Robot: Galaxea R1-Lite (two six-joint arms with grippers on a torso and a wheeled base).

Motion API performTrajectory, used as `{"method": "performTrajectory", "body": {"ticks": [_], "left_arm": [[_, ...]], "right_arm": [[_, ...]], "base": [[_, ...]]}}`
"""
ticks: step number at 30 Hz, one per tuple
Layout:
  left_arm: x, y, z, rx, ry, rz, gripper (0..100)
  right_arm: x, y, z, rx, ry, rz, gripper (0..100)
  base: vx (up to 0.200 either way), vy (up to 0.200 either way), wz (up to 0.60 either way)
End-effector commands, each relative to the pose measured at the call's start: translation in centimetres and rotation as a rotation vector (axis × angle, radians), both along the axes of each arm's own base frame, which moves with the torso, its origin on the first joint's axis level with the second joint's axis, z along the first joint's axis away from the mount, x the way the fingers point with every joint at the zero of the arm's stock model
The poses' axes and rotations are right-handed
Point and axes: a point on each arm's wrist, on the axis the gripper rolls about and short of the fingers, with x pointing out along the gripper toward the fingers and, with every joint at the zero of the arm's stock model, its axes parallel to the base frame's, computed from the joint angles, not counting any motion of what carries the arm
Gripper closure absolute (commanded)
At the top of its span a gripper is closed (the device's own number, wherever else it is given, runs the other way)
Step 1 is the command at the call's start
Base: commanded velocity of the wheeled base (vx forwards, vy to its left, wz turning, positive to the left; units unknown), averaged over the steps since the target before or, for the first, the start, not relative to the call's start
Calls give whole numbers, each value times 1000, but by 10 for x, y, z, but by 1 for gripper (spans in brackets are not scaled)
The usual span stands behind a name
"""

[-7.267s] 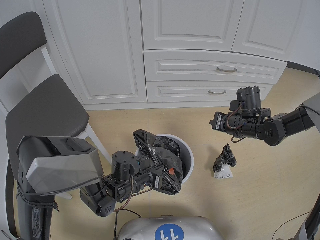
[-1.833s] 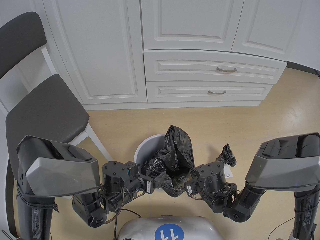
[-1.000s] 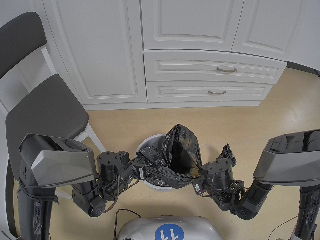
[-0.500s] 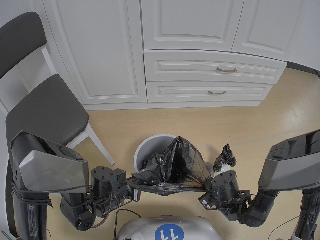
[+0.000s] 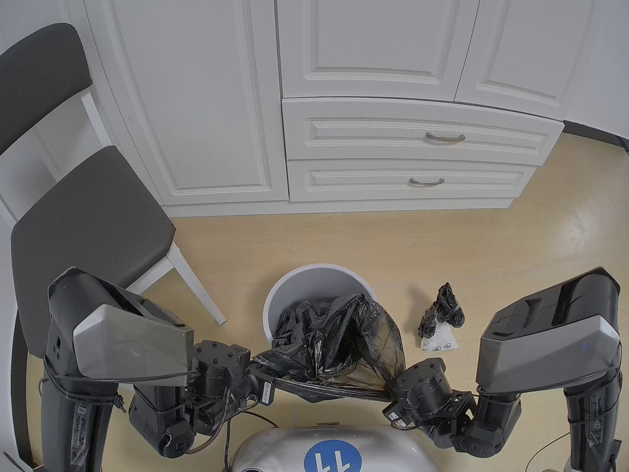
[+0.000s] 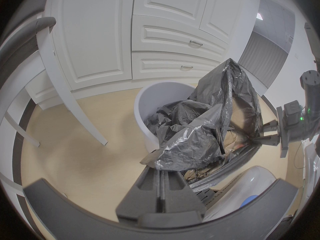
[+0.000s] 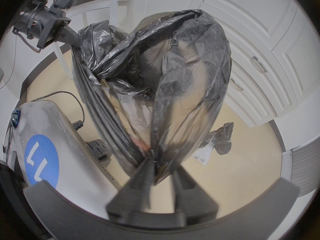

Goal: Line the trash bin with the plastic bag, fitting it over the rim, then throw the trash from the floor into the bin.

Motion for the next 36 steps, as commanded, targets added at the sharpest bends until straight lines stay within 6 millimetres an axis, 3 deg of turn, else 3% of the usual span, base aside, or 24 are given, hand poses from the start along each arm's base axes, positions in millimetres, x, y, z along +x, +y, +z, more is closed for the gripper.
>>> {"method": "performTrajectory", "body": {"ticks": [1,4,6,7,9,14,22,26,35,36], "left_arm": [[1,-1,2,-5,-10,3,100],[1,-1,7,-14,-23,2,100],[1,-1,8,-14,-24,1,100],[2,-1,11,-21,-33,2,100],[2,-1,12,-24,-37,2,100],[2,-2,12,-24,-37,0,100],[1,-2,13,-25,-38,-3,100],[1,-3,13,-25,-38,-4,100],[1,-3,13,-25,-38,-4,100],[1,-3,13,-25,-38,-4,100]], "right_arm": [[-2,-5,29,38,-57,1,0],[-7,-12,58,90,-108,5,0],[-8,-13,63,99,-115,9,0],[-14,-18,85,141,-154,45,0],[-17,-25,104,173,-196,64,0],[-2,-29,122,225,-260,39,0],[38,-8,103,314,-245,-18,0],[64,10,83,379,-223,-62,0],[86,14,57,376,-205,-98,0],[86,14,57,376,-205,-98,100]], "base": [[0,0,0],[0,0,0],[0,0,0],[0,0,0],[0,0,0],[0,0,0],[0,0,0],[0,0,0],[0,0,0],[0,0,0]]}}
